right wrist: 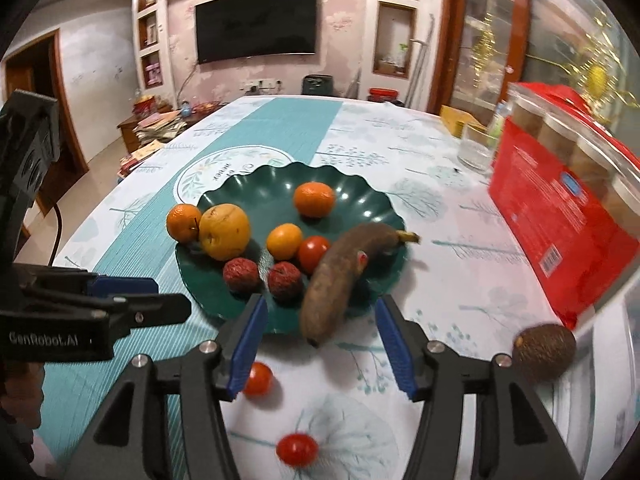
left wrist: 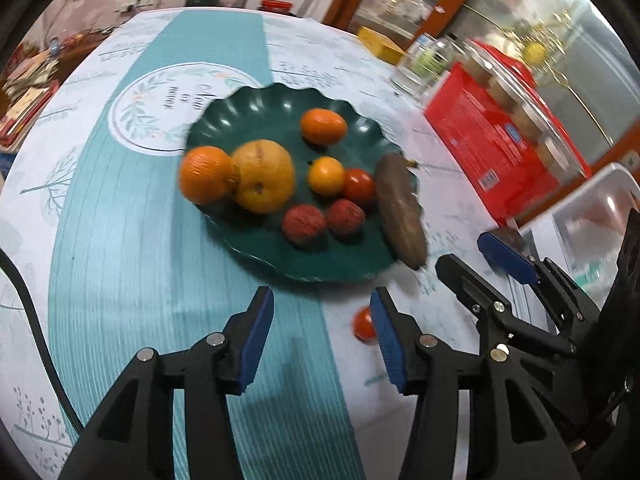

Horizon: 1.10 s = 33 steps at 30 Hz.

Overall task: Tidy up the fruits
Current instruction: 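Grasp a red tomato with the left tool while the right tool grasps another tomato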

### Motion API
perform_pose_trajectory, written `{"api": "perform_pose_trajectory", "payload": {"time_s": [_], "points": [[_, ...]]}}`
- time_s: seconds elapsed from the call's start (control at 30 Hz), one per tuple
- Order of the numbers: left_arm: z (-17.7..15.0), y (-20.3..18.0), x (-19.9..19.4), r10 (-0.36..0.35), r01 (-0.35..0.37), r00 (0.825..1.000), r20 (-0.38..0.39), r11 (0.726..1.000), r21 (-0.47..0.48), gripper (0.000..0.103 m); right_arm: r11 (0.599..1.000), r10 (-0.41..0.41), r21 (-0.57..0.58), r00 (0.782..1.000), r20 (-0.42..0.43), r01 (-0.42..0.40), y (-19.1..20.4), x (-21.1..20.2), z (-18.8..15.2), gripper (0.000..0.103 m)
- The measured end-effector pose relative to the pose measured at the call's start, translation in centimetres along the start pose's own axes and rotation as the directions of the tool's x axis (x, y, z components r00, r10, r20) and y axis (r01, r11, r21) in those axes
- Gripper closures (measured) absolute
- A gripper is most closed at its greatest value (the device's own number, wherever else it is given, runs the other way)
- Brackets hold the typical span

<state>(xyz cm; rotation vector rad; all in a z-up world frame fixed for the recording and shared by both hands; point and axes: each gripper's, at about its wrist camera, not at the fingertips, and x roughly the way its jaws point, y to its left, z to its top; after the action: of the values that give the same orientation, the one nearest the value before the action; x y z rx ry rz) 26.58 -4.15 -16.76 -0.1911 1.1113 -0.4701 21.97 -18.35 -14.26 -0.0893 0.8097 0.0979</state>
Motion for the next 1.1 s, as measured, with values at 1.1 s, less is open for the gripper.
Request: {"api": "perform_pose_trajectory", "payload": {"time_s": [1.1], "points": [[-1.0,-3.3,5.8,-0.085,0.093,0.994,-0.067,0.989,0.112,0.071,0.999,0.032,0.040,0.986,-0.164,-0.026,0.8,0.8,-8.5,0.065]]}}
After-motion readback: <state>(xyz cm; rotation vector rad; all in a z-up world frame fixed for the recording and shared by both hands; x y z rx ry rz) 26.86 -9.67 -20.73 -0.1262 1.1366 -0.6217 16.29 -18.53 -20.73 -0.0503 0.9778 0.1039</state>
